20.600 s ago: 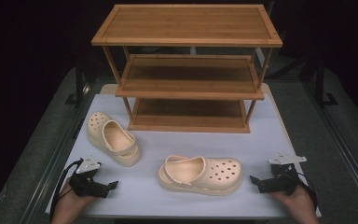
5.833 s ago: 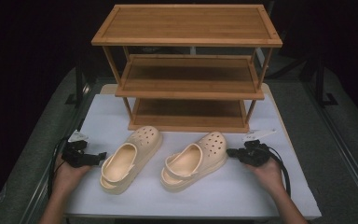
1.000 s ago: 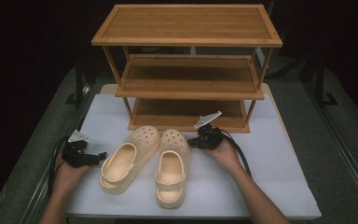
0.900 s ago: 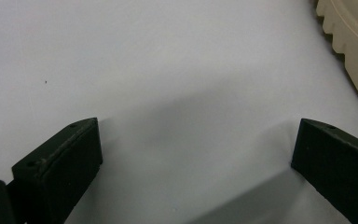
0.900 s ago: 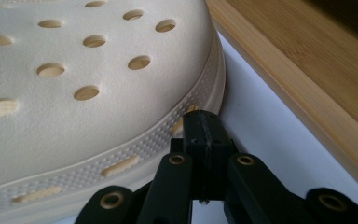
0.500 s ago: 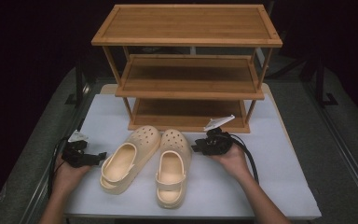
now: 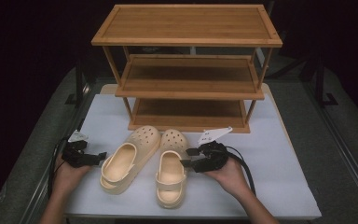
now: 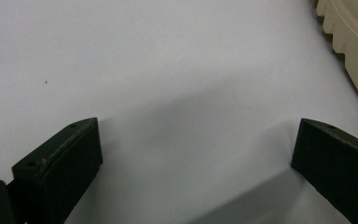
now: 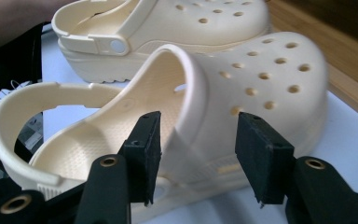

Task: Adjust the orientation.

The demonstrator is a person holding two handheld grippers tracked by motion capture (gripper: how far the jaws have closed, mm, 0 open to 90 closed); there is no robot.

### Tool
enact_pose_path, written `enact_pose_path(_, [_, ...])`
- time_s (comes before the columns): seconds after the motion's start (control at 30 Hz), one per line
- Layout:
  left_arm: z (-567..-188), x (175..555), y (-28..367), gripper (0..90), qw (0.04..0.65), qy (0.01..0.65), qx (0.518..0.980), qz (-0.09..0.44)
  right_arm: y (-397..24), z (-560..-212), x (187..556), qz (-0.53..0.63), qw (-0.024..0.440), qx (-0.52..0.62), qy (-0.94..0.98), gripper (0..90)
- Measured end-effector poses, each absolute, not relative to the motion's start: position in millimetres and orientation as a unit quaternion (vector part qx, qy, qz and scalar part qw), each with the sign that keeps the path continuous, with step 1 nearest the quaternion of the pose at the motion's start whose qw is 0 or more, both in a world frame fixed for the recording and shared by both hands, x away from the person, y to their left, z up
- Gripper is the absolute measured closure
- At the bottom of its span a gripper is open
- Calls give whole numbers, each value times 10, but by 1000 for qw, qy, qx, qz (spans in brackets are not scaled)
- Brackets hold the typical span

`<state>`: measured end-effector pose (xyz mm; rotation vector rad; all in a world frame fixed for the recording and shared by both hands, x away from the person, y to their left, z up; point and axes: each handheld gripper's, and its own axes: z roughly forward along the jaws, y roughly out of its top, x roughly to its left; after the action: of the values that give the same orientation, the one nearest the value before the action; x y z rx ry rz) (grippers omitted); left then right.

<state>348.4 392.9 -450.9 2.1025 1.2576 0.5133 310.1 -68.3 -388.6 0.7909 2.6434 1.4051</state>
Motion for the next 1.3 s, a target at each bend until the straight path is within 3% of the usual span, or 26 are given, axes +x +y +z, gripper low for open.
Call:
enact_pose_path(0.3, [-4508, 3484, 3931, 7, 313, 476, 798, 194, -527, -3962, 3103, 429, 47, 249, 867, 464])
enact_pose_path(0.83, [-4507, 3484, 3930, 7, 313, 476, 798, 194, -869, -3928, 3197, 413, 74, 270, 867, 462])
enact_pose_path(1.1, [-4504, 3481, 3932, 9, 314, 475, 798, 195, -900, -3942, 3193, 424, 64, 269, 862, 481])
enact_pose_path(1.3, [-4380, 3428, 3947, 116, 326, 466, 800, 194, -941, -3915, 3180, 438, 55, 270, 856, 481])
